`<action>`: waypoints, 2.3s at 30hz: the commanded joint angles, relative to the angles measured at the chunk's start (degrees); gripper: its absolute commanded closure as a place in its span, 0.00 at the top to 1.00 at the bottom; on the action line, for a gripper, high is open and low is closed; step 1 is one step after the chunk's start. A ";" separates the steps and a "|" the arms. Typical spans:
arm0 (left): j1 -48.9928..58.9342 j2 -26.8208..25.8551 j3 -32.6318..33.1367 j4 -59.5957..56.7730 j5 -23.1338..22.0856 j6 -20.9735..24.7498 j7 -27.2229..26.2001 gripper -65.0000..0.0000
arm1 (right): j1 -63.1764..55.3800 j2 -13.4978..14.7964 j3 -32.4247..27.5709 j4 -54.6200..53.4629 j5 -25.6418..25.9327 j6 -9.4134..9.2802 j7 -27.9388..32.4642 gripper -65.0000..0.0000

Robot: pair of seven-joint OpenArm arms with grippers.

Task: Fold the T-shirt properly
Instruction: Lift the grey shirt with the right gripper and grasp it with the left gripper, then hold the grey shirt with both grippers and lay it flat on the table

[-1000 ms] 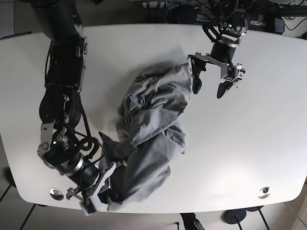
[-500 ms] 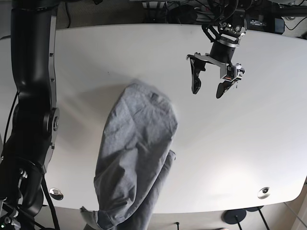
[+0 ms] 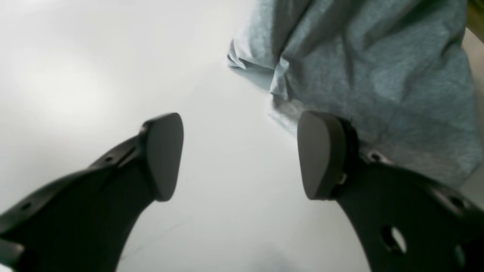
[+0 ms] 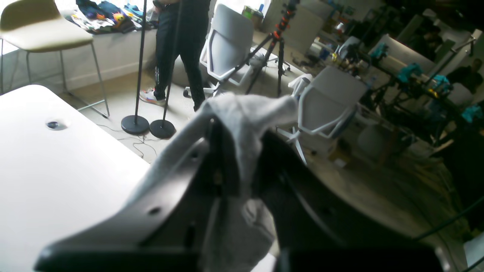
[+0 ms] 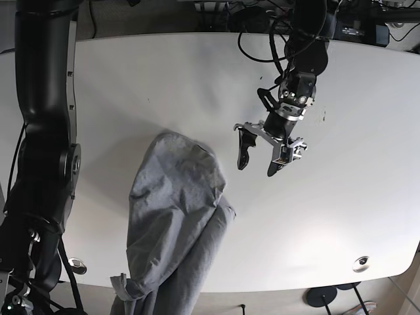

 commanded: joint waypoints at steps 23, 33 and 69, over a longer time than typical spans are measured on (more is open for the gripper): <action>-15.72 8.50 15.10 -24.38 -0.15 12.77 -1.76 0.68 | 2.57 0.74 0.85 0.93 0.26 -0.17 2.34 0.03; -12.65 5.07 14.84 -12.77 -0.32 14.00 -1.59 0.68 | 2.57 0.74 0.85 1.10 0.26 -0.17 2.34 0.03; -34.27 -16.11 -9.60 7.01 -14.04 6.44 20.22 0.00 | 2.57 4.61 3.22 -30.37 -9.24 -0.25 28.45 0.03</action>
